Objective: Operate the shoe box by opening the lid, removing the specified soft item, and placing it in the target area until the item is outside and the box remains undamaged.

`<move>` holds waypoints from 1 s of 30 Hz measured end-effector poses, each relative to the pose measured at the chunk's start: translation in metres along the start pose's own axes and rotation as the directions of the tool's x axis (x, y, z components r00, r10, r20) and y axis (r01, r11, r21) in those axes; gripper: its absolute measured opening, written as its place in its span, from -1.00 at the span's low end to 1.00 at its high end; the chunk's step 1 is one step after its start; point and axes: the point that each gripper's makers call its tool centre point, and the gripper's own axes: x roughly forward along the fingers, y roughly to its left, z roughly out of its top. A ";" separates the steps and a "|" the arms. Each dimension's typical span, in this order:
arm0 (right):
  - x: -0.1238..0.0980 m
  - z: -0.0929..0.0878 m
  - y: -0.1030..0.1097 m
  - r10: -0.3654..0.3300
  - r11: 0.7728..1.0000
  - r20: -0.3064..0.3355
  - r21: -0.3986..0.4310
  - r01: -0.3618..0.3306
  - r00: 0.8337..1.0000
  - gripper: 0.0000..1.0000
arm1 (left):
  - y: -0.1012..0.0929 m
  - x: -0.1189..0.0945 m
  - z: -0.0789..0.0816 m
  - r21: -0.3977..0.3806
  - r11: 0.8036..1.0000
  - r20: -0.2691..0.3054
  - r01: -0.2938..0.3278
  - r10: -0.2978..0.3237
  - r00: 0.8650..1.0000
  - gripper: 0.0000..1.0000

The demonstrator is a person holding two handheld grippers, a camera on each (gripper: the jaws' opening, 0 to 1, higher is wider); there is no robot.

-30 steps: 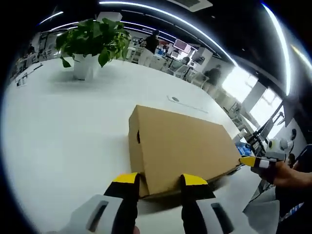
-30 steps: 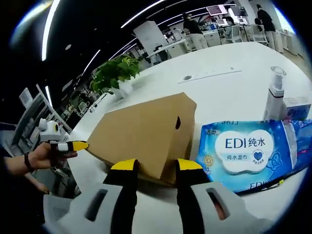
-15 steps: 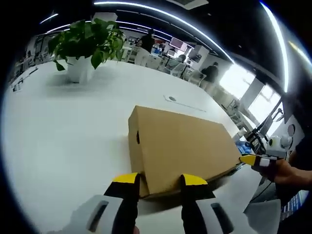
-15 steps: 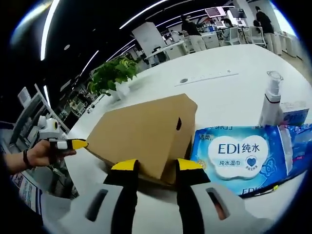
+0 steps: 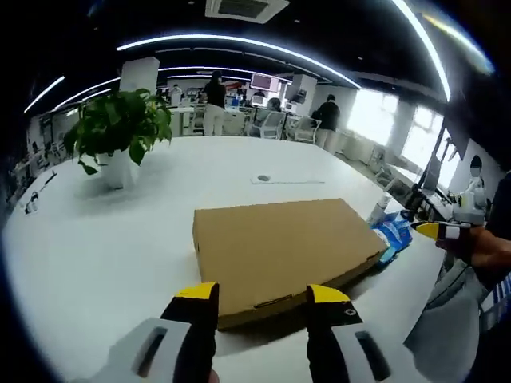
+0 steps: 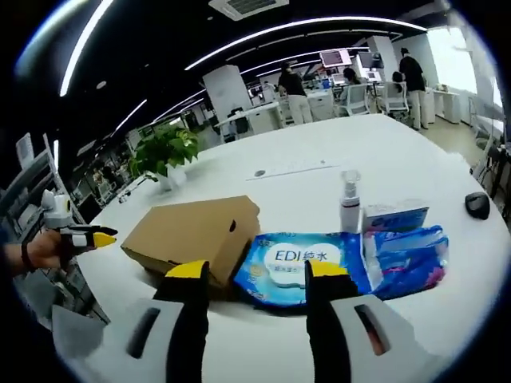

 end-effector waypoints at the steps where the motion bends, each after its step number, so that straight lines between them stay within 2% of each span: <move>1: -0.009 0.002 -0.007 -0.026 1.000 0.016 0.000 0.026 1.000 0.00 | -0.008 0.001 0.005 0.016 1.000 0.010 0.009 -0.009 1.000 -0.11; 4: -0.026 0.001 -0.015 -0.063 0.998 0.045 0.036 0.061 0.997 0.07 | -0.027 0.008 0.007 0.054 0.998 0.011 0.043 -0.043 0.999 -0.08; 11: -0.042 -0.023 -0.016 -0.096 0.994 0.024 0.051 0.095 0.995 0.09 | -0.061 0.030 -0.005 0.079 0.992 -0.042 0.101 -0.098 0.994 -0.06; 18: -0.048 -0.046 -0.016 -0.101 0.993 -0.016 0.058 0.102 0.995 0.10 | -0.078 0.039 -0.013 0.068 0.991 -0.065 0.114 -0.110 0.992 -0.07; 25: -0.053 -0.050 -0.020 -0.105 0.993 -0.020 0.059 0.106 0.994 0.11 | -0.089 0.039 -0.027 0.054 0.993 -0.098 0.109 -0.104 0.990 -0.07; 30: -0.052 -0.046 -0.025 -0.105 0.992 -0.002 0.071 0.104 0.995 0.11 | -0.093 0.039 -0.030 0.040 0.995 -0.104 0.090 -0.086 0.991 -0.08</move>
